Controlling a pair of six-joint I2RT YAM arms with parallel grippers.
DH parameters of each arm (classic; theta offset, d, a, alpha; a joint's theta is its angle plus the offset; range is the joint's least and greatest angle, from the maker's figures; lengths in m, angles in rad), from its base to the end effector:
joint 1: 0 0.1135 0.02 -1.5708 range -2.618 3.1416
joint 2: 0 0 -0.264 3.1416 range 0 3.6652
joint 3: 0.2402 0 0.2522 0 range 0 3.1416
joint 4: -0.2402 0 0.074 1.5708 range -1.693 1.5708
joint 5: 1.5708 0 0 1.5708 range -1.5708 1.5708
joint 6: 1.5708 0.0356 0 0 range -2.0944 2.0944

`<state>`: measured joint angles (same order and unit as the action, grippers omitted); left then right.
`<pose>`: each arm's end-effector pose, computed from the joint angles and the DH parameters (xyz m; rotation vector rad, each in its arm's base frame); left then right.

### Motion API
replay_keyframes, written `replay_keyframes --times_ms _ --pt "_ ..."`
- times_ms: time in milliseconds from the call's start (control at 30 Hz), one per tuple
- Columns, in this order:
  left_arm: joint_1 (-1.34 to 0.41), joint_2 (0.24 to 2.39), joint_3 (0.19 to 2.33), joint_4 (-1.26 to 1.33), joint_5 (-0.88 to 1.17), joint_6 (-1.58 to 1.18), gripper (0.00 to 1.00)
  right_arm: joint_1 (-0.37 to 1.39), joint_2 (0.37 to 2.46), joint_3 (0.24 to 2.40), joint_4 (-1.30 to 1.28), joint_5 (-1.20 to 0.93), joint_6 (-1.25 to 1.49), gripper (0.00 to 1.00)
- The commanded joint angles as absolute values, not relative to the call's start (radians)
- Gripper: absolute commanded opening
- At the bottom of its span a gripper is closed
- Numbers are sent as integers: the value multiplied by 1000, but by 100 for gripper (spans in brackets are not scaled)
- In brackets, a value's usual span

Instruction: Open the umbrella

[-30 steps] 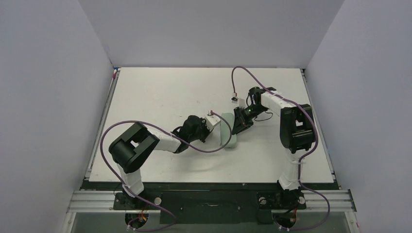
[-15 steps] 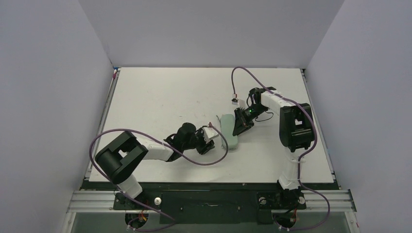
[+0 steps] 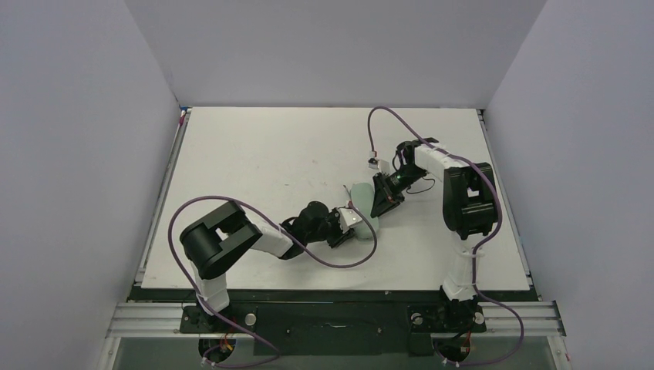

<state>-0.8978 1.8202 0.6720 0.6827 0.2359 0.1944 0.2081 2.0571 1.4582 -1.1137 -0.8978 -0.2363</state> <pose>0.2038 -0.2690 0.1218 1.2133 1.7028 -0.6750 0.3523 0.1028 0.1631 0.5094 -2.6776 -1.3147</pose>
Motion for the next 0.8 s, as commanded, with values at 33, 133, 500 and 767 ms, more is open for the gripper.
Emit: replay_keyframes --times_ms 33,133,500,767 --pt "-900 1838 717 750 246 192 25 203 2096 1459 -1109 -754 -313 0" --pt "-900 1838 722 747 264 186 15 203 2101 1460 -1112 -755 -316 0" --pt "-910 1827 718 726 300 183 26 195 2113 1473 -1124 -752 -325 0" --pt "-923 1838 703 720 302 211 33 195 2113 1469 -1124 -754 -330 0"
